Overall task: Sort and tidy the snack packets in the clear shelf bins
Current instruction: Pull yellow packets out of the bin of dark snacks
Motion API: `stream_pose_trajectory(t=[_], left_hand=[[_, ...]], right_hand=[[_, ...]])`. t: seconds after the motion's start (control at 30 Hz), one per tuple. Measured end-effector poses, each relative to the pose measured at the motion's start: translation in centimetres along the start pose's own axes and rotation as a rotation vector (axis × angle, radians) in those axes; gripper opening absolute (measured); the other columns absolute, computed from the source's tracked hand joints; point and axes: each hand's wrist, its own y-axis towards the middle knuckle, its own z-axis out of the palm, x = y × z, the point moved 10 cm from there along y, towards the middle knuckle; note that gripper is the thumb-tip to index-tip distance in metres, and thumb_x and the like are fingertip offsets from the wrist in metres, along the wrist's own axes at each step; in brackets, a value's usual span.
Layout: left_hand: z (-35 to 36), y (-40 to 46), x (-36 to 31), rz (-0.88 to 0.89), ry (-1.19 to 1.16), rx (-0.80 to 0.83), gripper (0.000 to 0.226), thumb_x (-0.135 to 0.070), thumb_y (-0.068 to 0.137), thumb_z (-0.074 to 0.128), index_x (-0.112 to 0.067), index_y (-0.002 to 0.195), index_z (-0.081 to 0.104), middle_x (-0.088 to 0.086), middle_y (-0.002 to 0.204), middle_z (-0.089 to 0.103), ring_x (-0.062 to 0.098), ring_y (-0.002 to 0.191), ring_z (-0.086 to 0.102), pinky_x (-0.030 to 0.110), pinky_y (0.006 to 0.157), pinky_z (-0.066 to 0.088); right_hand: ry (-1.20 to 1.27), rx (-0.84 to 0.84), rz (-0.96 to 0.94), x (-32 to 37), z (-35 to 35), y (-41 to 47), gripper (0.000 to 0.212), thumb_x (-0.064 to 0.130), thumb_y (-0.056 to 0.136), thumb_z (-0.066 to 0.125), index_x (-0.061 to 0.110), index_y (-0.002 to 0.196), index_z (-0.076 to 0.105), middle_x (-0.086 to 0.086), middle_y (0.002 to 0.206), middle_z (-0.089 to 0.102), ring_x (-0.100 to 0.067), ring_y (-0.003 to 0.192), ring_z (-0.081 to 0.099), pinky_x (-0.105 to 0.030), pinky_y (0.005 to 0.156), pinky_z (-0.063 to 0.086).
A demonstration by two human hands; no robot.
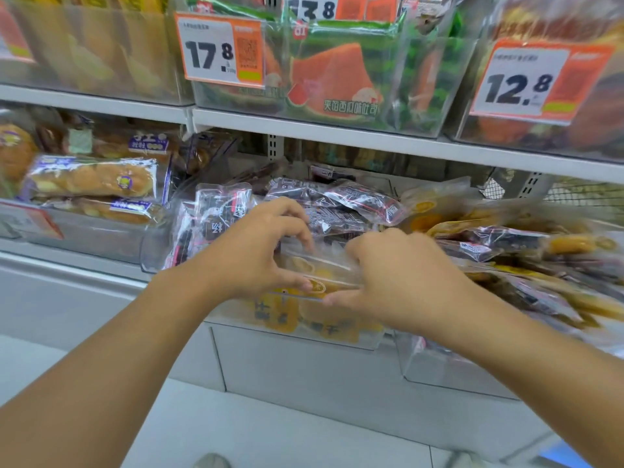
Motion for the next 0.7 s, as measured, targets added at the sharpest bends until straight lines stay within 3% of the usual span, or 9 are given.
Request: stream_pose_trajectory(t=[0.1, 0.23, 0.43, 0.6, 0.7], left_hand=[[-0.4, -0.3, 0.6, -0.033, -0.013, -0.046, 0.065, -0.046, 0.053, 0.096, -0.036, 0.105, 0.057, -0.020, 0.118, 0.048, 0.005, 0.112, 0.047, 0.032, 0.097, 0.045], [-0.1, -0.7, 1.1, -0.043, -0.046, -0.020, 0.100, -0.053, 0.053, 0.094, -0.043, 0.139, 0.043, -0.023, 0.134, 0.044, -0.001, 0.123, 0.042, 0.028, 0.106, 0.039], [0.2, -0.6, 1.5, 0.005, -0.041, 0.009, 0.097, -0.068, 0.054, 0.087, -0.039, 0.139, 0.050, -0.022, 0.137, 0.047, 0.003, 0.129, 0.044, 0.030, 0.110, 0.037], [0.2, -0.4, 1.6, -0.006, -0.027, -0.022, 0.096, -0.069, 0.053, 0.087, -0.035, 0.135, 0.053, -0.023, 0.134, 0.048, 0.001, 0.126, 0.043, 0.027, 0.109, 0.037], [0.1, -0.4, 1.3, -0.008, -0.040, -0.031, 0.098, -0.078, 0.051, 0.082, -0.037, 0.135, 0.053, -0.022, 0.138, 0.046, 0.003, 0.131, 0.042, 0.029, 0.111, 0.035]], right_hand=[[0.027, -0.052, 0.019, 0.6, 0.2, 0.9, 0.042, 0.060, 0.086, 0.066, 0.024, 0.087, 0.044, 0.004, 0.083, 0.049, -0.028, 0.084, 0.053, -0.036, 0.071, 0.039], [0.079, -0.078, 0.001, 0.2, 0.5, 1.3, 0.038, 0.042, 0.090, 0.069, 0.019, 0.067, 0.049, 0.001, 0.065, 0.050, -0.024, 0.067, 0.052, -0.032, 0.062, 0.040], [0.208, -0.173, -0.045, -2.6, -1.3, 0.4, 0.035, 0.035, 0.085, 0.074, 0.009, 0.065, 0.061, -0.004, 0.054, 0.052, -0.026, 0.062, 0.056, -0.033, 0.055, 0.042], [0.288, -0.300, -0.104, -3.8, -3.8, -1.3, 0.026, 0.035, 0.085, 0.076, 0.015, 0.069, 0.073, -0.001, 0.051, 0.057, -0.012, 0.050, 0.053, -0.033, 0.054, 0.048], [0.396, -0.465, -0.159, -5.1, -6.8, -3.3, 0.018, 0.033, 0.083, 0.077, 0.017, 0.075, 0.079, -0.002, 0.052, 0.062, -0.011, 0.046, 0.053, -0.031, 0.053, 0.047]])
